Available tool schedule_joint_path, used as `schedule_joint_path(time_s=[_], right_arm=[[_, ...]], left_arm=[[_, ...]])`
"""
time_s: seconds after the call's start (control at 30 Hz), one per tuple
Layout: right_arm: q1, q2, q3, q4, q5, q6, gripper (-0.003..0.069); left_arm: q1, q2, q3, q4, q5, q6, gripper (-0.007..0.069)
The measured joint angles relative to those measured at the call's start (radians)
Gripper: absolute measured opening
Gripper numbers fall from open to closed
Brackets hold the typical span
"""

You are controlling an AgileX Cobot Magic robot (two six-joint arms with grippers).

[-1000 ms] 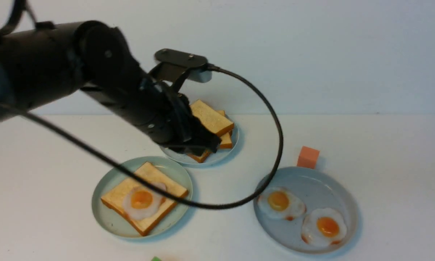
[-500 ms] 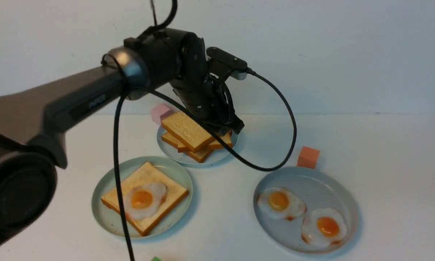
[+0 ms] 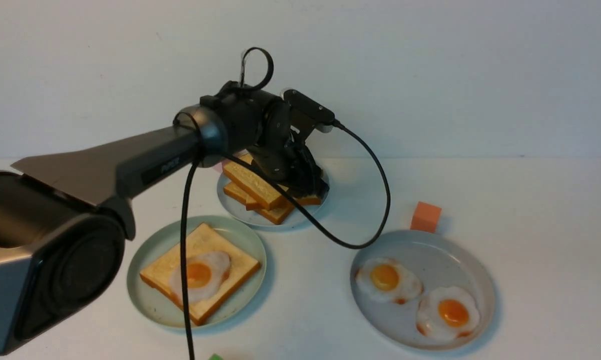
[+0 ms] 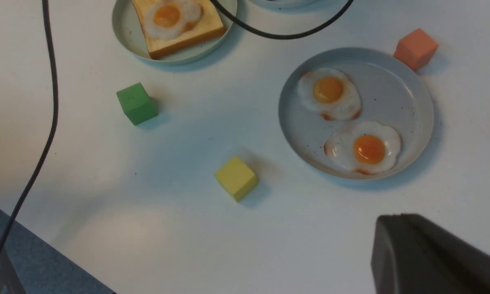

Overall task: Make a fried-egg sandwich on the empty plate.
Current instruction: Use the left arm to grab a slice of bread, then use the left arm to place a slice of bread on the fried egg in the middle

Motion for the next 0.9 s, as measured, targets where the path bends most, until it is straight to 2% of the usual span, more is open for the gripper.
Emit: schedule_joint_path(time_s=[0.03,0.13,0.33,0.4,0.77,0.9], right_arm=[[0.000,0.000,0.000,0.000,0.000,0.000,0.0014],[0.000,0.000,0.000,0.004,0.000,0.000,0.0016],[0.000,0.000,0.000,0.022,-0.001,0.000,0.0021],[0.000,0.000,0.000,0.022,-0.002,0.000,0.0022],[0.000,0.000,0.000,0.022,-0.003,0.000,0.0031],[0.000,0.000,0.000,0.018,-0.003,0.000,0.0031]], left_arm=[[0.000,0.001,0.000,0.001,0.000,0.000,0.0410],[0.000,0.008,-0.002,0.014,0.000,0.000,0.0323],[-0.003,0.009,-0.005,0.045,0.001,0.001,0.0060],[-0.007,0.009,-0.005,0.061,0.001,0.001,0.0013],[-0.005,-0.166,0.002,0.085,0.068,0.000,0.0008],[-0.005,-0.296,0.001,0.093,0.190,-0.005,0.0008]])
